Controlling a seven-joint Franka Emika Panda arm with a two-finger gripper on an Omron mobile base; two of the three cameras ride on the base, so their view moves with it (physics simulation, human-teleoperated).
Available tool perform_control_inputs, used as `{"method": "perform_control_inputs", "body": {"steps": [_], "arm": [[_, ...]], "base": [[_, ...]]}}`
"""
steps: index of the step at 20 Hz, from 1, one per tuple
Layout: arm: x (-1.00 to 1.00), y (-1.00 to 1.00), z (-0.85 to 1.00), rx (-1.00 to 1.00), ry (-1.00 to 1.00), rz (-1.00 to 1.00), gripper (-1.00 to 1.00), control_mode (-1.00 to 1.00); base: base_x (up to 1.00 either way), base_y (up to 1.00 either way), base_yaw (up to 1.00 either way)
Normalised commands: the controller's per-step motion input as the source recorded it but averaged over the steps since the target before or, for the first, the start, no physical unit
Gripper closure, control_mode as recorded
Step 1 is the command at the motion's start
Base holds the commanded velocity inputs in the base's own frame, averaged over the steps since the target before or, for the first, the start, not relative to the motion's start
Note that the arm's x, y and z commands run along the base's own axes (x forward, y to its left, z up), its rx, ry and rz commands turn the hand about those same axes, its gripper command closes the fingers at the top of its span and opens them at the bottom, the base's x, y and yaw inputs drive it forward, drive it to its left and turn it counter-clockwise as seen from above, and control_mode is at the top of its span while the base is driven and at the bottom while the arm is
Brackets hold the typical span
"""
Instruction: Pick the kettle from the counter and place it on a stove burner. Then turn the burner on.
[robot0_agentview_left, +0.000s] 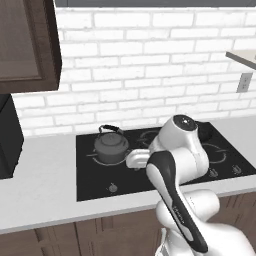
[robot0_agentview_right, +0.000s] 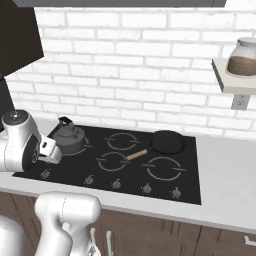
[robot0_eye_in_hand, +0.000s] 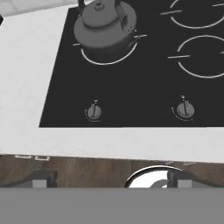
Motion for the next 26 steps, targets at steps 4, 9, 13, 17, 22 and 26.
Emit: {"method": "perform_control_inputs", "body": {"steps": [4, 9, 13, 17, 22, 26], "arm": [[0.00, 0.19, -0.35, 0.00, 0.15, -0.01, -1.00, -1.00], [0.04, 0.33, -0.18, 0.00, 0.18, 0.00, -1.00, -1.00], [0.13, 0.37, -0.24, 0.00, 0.15, 0.00, -1.00, -1.00], [0.29, 0.32, -0.37, -0.03, 0.09, 0.00, -1.00, -1.00], [0.39, 0.20, -0.48, -0.07, 0.02, 0.00, -1.00, -1.00], [0.47, 0.16, -0.51, -0.09, 0.00, 0.00, -1.00, -1.00]], "base": [[0.00, 0.00, 0.00], [0.00, 0.00, 0.00], [0.00, 0.00, 0.00], [0.00, 0.00, 0.00], [0.00, 0.00, 0.00], [0.00, 0.00, 0.00]]}}
